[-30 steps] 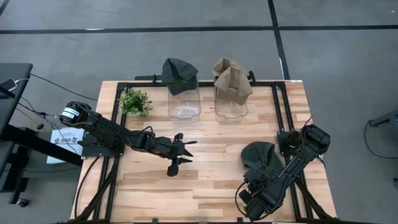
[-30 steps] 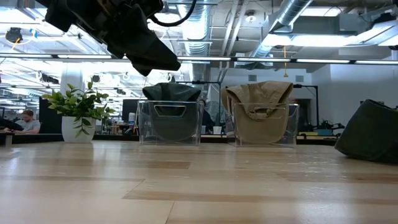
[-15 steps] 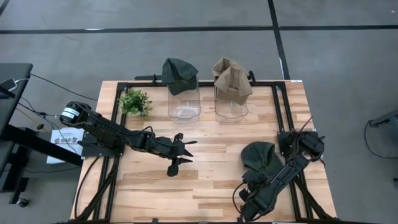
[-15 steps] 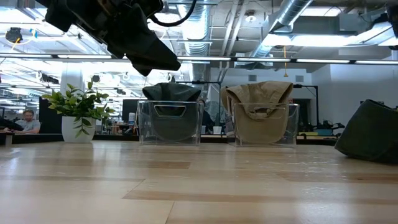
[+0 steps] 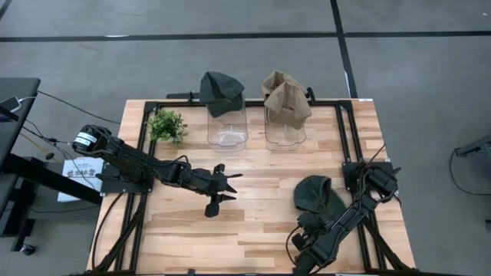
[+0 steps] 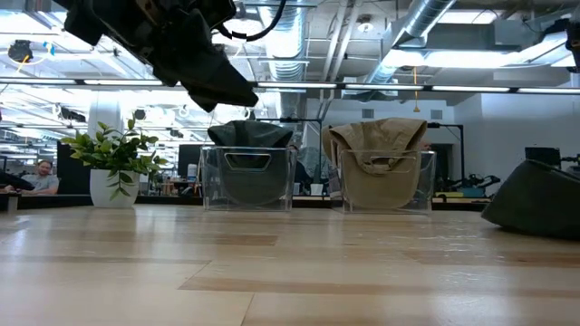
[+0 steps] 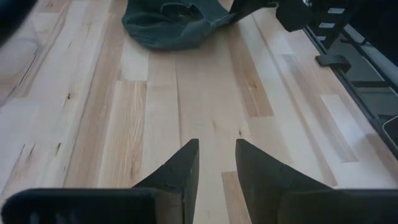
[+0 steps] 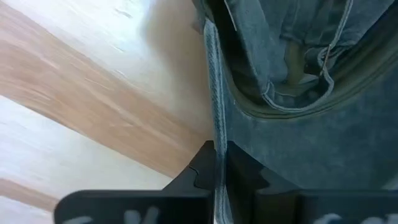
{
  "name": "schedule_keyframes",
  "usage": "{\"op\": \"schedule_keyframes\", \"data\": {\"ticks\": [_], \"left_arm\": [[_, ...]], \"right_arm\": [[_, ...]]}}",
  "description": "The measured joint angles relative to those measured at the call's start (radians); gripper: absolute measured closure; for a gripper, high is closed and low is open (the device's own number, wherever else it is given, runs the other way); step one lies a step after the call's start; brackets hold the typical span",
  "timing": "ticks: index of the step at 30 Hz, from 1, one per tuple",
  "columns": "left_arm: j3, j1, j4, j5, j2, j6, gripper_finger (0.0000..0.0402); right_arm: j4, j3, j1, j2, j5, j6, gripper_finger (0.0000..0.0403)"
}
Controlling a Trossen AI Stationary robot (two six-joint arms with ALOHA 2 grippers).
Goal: Pick & Place hat
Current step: Put the black cap into the left transparent bin
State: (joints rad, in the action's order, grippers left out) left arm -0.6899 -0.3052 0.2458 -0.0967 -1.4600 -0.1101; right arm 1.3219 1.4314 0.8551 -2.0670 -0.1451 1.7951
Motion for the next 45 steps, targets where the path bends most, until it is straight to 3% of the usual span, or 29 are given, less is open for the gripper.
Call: {"op": "schedule_keyframes", "data": {"ticks": [7, 16, 23, 36, 45], "left_arm": [[0.019, -0.007, -0.143, 0.003, 0.157, -0.007, 0.03], [0.24, -0.007, -0.152, 0.004, 0.488, -0.007, 0.03], [0.341, -0.007, -0.144, -0.002, 0.683, -0.001, 0.03], [0.366, 0.024, -0.103, -0.015, 0.65, -0.036, 0.03], [0.366, 0.078, 0.032, -0.015, 0.534, -0.144, 0.03]], "right_arm": [[-0.044, 0.052, -0.012, 0.0, -0.197, -0.012, 0.0398], [-0.159, 0.122, -0.059, -0.002, -0.439, -0.221, 0.04], [-0.298, 0.131, -0.106, -0.002, -0.523, -0.409, 0.04], [-0.506, 0.131, -0.138, -0.002, -0.662, -0.665, 0.04], [-0.516, 0.131, -0.144, -0.002, -0.749, -0.705, 0.04]]}}
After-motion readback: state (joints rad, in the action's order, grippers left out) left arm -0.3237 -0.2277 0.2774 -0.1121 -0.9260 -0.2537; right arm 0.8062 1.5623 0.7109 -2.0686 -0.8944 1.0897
